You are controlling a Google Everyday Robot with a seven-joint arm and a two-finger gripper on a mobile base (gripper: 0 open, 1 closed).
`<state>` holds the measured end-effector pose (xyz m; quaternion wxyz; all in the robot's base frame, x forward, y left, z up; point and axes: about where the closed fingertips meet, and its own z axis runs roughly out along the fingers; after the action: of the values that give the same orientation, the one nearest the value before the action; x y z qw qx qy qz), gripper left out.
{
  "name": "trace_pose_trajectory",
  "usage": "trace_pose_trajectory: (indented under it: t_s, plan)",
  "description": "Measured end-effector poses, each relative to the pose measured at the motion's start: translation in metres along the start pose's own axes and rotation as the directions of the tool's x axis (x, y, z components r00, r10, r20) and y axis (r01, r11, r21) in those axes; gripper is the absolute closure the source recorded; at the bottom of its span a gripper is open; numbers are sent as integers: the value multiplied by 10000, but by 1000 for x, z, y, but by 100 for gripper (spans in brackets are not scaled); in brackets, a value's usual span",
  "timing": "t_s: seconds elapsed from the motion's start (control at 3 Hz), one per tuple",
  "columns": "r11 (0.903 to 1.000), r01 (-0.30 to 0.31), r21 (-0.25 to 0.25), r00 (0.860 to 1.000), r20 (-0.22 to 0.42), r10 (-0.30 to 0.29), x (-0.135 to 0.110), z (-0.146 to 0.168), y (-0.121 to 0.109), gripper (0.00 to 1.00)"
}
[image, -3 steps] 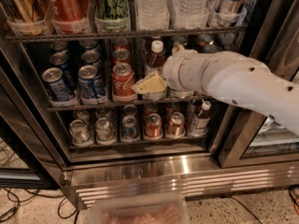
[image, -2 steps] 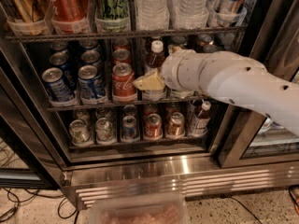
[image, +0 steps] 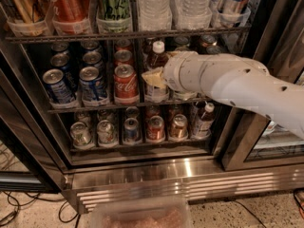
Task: Pick blue plastic bottle from middle shelf of fridge
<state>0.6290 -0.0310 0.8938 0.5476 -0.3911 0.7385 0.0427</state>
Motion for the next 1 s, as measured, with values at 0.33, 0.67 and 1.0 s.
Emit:
trace_pose_trajectory:
  t_s: [0.33,0.67,1.0]
  plan:
    - [10000,54,51,10000,-21,-54,-1,-1,-1,77]
    - [9997,212,136,9997,137,-214,-10,-5,-2,99]
    - [9989,423,219,9982,408,-432,-23,-12,-1,100]
